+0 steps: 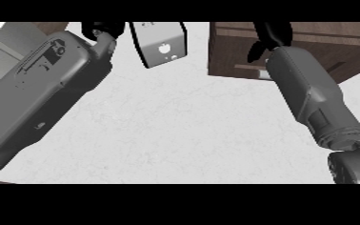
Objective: Pick up the can, place it into the drawer and close the drawer
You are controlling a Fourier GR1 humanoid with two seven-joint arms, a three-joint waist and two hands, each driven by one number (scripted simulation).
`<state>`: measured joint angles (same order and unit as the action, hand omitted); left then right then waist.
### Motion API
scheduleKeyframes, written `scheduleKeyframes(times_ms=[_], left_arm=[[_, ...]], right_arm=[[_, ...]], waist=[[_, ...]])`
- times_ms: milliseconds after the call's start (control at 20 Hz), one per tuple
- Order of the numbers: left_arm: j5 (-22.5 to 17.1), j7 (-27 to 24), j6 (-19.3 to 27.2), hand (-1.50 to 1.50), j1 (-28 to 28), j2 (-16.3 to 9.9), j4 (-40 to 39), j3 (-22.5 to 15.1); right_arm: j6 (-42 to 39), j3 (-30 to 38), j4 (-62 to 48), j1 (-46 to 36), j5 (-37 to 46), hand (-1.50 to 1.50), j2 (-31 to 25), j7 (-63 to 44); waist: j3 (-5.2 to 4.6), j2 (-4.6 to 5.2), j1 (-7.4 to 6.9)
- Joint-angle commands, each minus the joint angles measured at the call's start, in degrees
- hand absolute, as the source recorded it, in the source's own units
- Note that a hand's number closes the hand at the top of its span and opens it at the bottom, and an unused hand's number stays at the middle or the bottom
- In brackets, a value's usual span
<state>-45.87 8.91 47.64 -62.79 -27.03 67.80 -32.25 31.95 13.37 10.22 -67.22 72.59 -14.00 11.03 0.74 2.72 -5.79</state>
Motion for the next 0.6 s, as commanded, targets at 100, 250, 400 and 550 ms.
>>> scheduleKeyframes(times_ms=[100, 250, 400, 550], left_arm=[[0.22, 0.29, 0.06, -1.5, -0.09, -0.24, 0.59, 0.65], [0.77, 0.28, 1.2, -1.5, 0.65, 0.77, 1.71, -0.29], [0.59, 1.73, 0.7, -1.5, 0.5, -1.1, 3.49, 0.15], [1.32, 0.6, 1.08, -1.5, 2.57, -0.56, 4.16, -0.12]], right_arm=[[-5.37, 11.96, 1.84, -5.61, -13.34, -1.5, 3.17, 5.73], [-6.57, 16.95, 1.74, -4.06, -18.42, -1.5, 4.0, 9.41], [-9.17, 19.83, 1.41, -4.18, -21.25, -1.5, 2.89, 11.69], [-10.57, 21.14, 1.26, -4.87, -22.51, -1.5, 2.61, 13.28]], waist=[[-0.28, -0.55, -0.66], [-0.2, -0.53, -0.49], [-0.36, -0.75, -1.21], [-0.5, -0.6, -0.78]])
